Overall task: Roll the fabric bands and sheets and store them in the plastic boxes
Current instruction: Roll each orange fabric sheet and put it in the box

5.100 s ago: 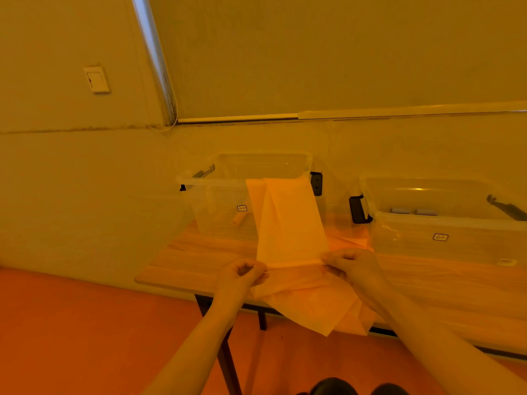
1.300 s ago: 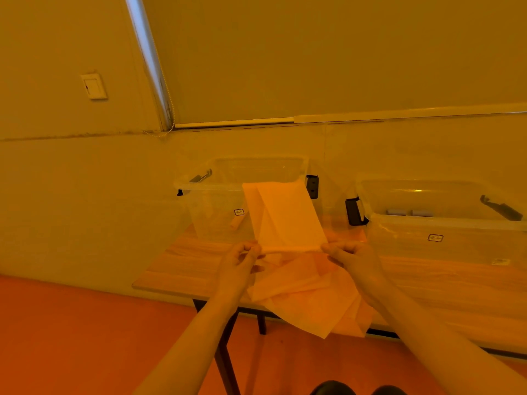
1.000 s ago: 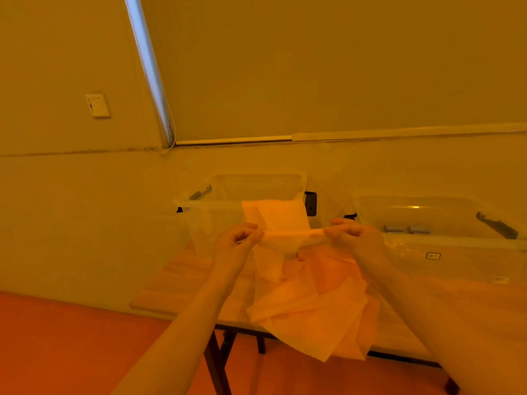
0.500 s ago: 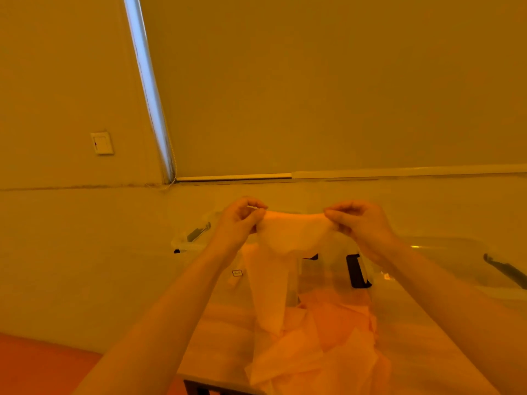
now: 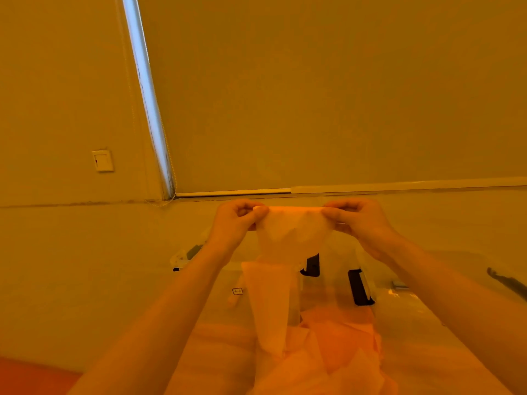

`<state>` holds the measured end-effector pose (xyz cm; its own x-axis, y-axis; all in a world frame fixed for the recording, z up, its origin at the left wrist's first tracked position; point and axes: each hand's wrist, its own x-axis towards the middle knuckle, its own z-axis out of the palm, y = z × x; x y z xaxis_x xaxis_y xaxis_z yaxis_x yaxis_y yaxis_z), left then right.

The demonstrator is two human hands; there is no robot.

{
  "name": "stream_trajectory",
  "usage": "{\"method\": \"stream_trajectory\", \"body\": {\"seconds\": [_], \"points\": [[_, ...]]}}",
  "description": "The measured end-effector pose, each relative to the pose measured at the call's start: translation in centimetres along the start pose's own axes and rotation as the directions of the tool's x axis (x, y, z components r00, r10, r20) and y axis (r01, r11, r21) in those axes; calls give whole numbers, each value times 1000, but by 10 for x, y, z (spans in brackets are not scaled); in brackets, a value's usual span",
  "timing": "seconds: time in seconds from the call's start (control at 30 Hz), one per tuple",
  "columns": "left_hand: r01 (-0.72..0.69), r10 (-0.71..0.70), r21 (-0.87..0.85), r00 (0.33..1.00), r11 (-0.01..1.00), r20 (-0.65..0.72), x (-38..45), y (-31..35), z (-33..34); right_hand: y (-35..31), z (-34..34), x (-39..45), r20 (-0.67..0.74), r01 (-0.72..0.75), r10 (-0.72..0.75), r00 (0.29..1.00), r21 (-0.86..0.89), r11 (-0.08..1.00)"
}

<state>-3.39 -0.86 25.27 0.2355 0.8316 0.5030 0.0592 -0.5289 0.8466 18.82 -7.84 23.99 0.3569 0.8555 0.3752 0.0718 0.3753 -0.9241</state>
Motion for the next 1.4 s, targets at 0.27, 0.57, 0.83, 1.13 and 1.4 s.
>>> {"method": "stream_trajectory", "body": {"seconds": [0.27, 0.57, 0.83, 1.13, 1.4], "points": [[47, -44, -31, 995, 998, 93, -7, 18, 4, -23, -9, -12, 31, -38, 38, 999, -13, 999], [106, -95, -69, 985, 992, 144, -37, 28, 0, -30, -16, -35, 120, -149, 133, 984, 136, 979], [98, -95, -84, 995, 992, 44, -52, 2, 2, -3, -11, -50, 84, -141, 131, 988, 128, 982], [119, -117, -40, 992, 992, 38, -54, -14, 8, 20, -10, -51, 86, -100, 100, 991, -7, 995], [129, -127, -4, 983, 992, 130, -58, -27, 7, 30, -14, -52, 24, -110, 111, 994, -29, 994]]}}
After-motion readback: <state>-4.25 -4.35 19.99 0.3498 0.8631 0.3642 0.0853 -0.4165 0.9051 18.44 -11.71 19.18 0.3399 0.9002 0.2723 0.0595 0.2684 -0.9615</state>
